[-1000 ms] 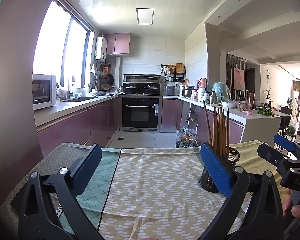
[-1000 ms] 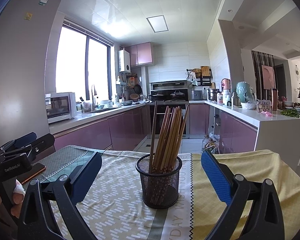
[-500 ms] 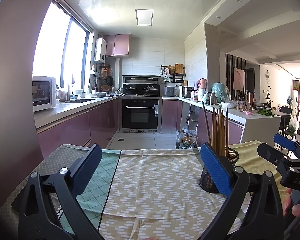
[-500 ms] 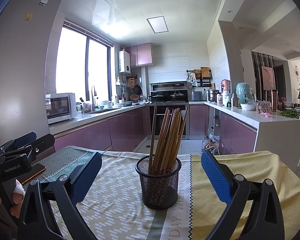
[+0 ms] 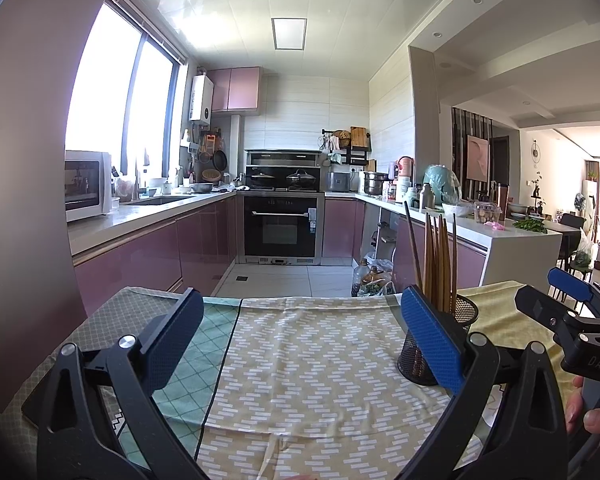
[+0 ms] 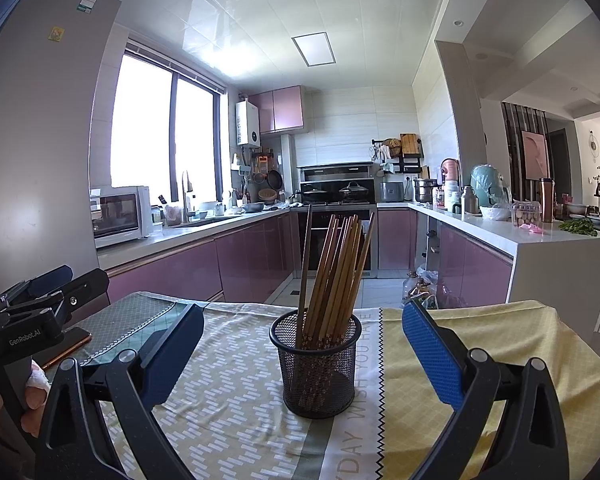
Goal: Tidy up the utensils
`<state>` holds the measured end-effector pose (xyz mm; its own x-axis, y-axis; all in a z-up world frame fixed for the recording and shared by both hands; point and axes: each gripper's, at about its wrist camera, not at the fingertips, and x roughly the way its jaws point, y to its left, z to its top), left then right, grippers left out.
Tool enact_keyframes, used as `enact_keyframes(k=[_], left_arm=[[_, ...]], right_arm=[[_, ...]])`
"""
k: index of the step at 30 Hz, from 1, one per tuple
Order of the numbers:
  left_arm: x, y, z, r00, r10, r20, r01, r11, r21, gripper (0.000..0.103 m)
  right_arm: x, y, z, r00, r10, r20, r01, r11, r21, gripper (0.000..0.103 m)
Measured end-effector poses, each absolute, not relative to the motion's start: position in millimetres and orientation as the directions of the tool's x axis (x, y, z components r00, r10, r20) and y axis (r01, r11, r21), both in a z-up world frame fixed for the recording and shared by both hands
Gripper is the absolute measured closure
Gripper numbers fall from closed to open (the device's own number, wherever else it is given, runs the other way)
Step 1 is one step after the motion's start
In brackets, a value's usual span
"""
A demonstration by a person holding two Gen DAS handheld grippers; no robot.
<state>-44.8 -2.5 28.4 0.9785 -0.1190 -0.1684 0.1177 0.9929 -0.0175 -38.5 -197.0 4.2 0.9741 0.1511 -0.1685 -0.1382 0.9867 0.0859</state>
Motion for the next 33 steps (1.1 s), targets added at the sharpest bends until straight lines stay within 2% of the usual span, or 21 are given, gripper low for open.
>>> enact_keyframes(k=[33], left_arm=[[-48.0, -5.8, 25.8, 0.979, -0.12, -0.167, 0.12, 0.993, -0.008, 0.006]], right_arm=[[-38.7, -195.5, 2.6, 0.975, 0.148, -0.169, -0.134, 0.987, 0.089, 0.007]])
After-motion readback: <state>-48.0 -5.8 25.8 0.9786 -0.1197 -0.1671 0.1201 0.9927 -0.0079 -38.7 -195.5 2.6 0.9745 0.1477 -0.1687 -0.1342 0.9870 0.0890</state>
